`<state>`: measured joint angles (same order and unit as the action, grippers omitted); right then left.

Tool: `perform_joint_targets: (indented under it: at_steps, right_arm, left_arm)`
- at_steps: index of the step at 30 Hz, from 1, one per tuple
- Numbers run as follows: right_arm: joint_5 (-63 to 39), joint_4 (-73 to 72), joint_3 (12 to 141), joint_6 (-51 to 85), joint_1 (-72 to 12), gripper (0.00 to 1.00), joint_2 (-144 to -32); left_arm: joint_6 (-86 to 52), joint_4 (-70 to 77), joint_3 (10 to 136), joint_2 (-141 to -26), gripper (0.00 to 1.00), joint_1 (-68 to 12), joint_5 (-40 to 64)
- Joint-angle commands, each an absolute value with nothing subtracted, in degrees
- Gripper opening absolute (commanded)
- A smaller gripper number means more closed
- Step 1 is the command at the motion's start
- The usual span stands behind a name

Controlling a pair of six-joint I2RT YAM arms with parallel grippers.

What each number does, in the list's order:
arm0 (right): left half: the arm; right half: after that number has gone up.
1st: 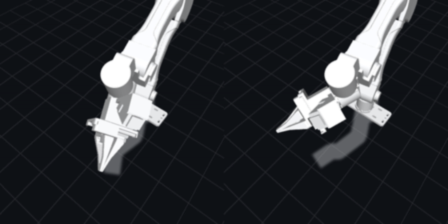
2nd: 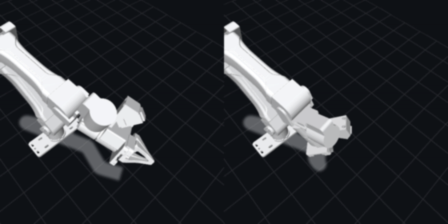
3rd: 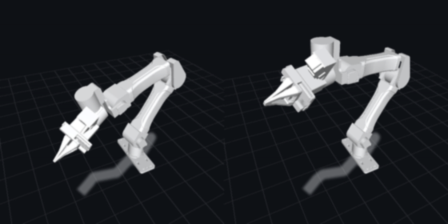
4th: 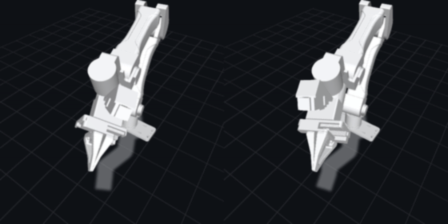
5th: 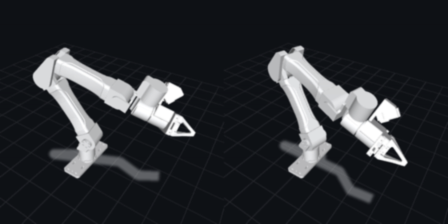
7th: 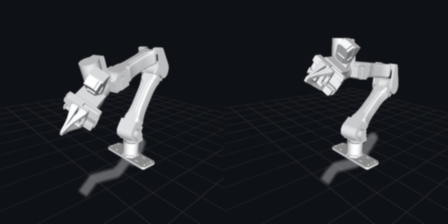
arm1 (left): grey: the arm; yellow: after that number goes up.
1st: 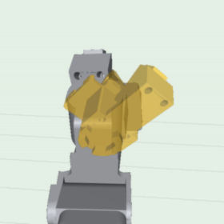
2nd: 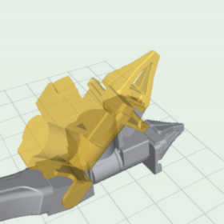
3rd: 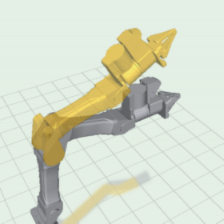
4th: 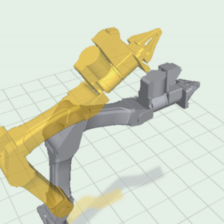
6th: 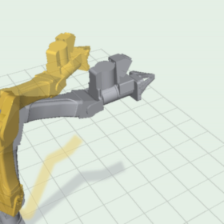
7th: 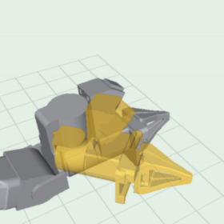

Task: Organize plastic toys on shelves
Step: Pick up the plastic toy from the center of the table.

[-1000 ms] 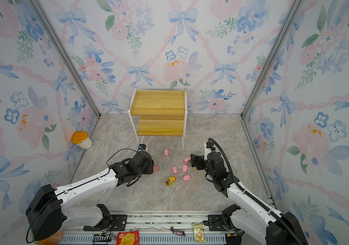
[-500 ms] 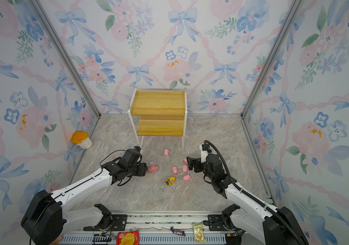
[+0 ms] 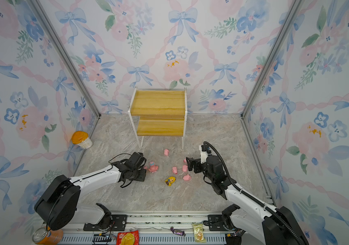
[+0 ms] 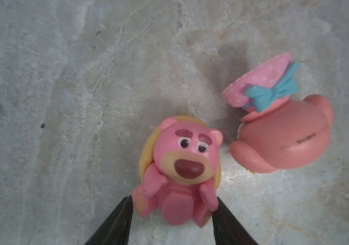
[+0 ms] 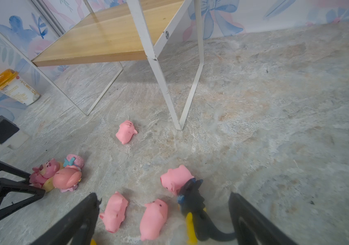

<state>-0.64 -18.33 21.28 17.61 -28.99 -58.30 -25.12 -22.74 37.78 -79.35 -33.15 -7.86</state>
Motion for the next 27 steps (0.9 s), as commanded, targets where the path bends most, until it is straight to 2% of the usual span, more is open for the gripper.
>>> perform_joint_targets:
  at_steps: [1,10,17,19,23,27]
  right_arm:
    - [-2.0,-20.7,20.4,16.8,-29.5,0.98,-58.6]
    - [-2.1,-21.4,20.2,16.2,-29.6,0.98,-59.0]
    - [-2.0,-22.0,20.0,16.0,-29.6,0.98,-59.5]
    - [-1.8,-22.3,19.9,16.1,-29.7,0.98,-59.7]
    - [-1.7,-22.9,19.6,16.2,-29.7,0.98,-59.9]
    - [-1.5,-22.9,19.5,16.1,-29.7,0.98,-59.8]
  left_arm:
    - [-21.2,-21.0,38.7,-79.0,0.63,-32.1,-7.0]
    - [-16.0,-19.6,42.4,-84.9,0.64,-31.8,-3.4]
    - [-17.6,-19.0,41.4,-86.9,0.59,-31.6,-4.1]
    - [-18.4,-18.3,40.4,-86.7,0.56,-31.7,-4.5]
    - [-20.1,-17.4,39.9,-84.6,0.42,-31.9,-7.3]
    - [-20.4,-16.3,40.0,-81.8,0.39,-32.4,-9.0]
